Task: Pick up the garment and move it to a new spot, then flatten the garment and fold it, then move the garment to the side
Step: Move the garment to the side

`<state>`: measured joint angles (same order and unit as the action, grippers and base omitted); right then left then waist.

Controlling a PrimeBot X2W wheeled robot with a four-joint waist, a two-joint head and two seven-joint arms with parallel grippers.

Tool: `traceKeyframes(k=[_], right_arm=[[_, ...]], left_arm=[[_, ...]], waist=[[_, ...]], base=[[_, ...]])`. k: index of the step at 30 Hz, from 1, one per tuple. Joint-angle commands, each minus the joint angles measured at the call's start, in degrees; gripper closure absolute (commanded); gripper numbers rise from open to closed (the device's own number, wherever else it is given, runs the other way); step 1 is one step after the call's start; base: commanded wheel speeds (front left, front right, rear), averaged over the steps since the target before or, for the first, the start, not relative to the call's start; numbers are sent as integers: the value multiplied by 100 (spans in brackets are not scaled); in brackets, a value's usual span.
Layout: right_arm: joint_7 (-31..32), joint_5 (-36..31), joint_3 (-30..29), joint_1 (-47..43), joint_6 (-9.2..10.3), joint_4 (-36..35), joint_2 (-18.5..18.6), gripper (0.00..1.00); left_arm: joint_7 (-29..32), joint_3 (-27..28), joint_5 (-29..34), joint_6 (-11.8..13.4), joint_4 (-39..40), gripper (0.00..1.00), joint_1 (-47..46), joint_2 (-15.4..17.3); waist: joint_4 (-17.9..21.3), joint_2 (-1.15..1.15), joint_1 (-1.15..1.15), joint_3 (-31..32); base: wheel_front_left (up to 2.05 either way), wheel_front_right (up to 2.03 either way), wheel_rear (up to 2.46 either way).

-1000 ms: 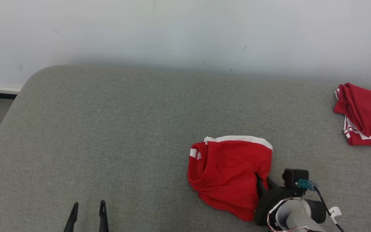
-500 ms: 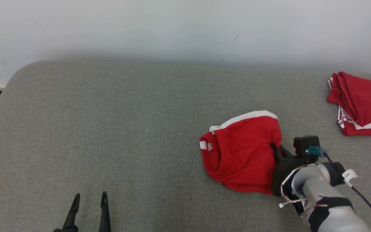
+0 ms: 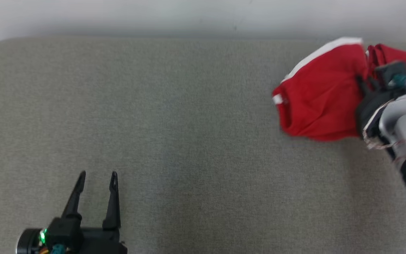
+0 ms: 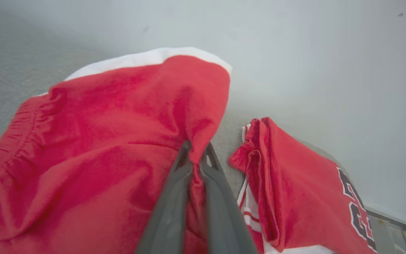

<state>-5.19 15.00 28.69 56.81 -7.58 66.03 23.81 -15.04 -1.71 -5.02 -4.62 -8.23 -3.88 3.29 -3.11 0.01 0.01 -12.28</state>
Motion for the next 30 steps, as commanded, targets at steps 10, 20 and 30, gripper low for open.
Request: traceKeyframes(k=[10, 20, 30], right_arm=[[244, 158, 532, 1004, 15, -191, 887, 100], [540, 316, 1057, 1694, 15, -474, 1544, 100], [869, 506, 1593, 2092, 15, -824, 2095, 100]], left_arm=[[-8, -27, 151, -180, 490, 0, -592, 144], [-8, -148, 228, -231, 1000, 0, -732, 297], [-8, -149, 272, -248, 1463, 0, -701, 363]], waist=[[441, -1, -1, -1157], [719, -1, -1, -1523], [866, -1, -1, -1739]], base=[[0, 0, 0], [0, 0, 0], [0, 0, 0]])
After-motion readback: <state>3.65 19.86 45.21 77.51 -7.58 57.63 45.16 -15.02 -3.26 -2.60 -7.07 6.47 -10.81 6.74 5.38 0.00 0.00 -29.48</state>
